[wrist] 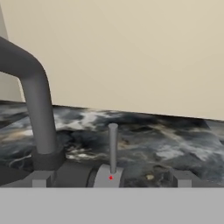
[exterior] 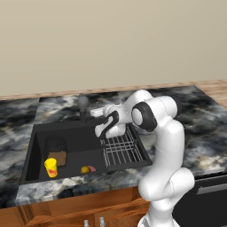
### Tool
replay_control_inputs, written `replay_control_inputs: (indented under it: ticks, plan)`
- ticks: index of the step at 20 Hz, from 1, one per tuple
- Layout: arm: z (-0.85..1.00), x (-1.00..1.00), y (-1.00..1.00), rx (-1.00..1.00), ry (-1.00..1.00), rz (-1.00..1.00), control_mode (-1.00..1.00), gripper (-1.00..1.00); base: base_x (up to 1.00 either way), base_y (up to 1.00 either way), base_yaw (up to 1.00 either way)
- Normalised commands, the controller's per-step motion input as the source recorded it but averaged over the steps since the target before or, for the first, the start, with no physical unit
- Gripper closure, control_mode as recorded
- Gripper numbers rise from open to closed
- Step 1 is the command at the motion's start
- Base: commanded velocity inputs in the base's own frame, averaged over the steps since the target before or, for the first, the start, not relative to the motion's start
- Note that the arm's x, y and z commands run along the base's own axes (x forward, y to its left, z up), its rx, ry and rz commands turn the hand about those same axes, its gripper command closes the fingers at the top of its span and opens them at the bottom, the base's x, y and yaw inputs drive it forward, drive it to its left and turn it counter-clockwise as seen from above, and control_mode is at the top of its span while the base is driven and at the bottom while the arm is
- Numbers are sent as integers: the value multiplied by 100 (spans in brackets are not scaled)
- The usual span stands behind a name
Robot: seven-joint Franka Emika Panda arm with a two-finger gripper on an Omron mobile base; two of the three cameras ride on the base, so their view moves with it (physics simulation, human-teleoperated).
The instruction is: Pick the jar and cup and place them in the sink. Then turn on the water.
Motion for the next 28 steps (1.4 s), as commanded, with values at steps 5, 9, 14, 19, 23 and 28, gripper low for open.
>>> replay_control_inputs:
  ticks: [5,9,14,19,23,28]
  plan:
    - [-7,3,0,3,-1,0,-100,-100,0,0,0]
    - [-6,7,0,3,-1,0,-100,-100,0,0,0]
    - [0,14,-1,5,-2,0,-100,-100,0,0,0]
    - [-4,17,0,4,-3,0,-100,-100,0,0,0]
    - [-14,14,0,3,-4,0,-100,-100,0,0,0]
    - [-19,6,0,1,-5,0,-100,-100,0,0,0]
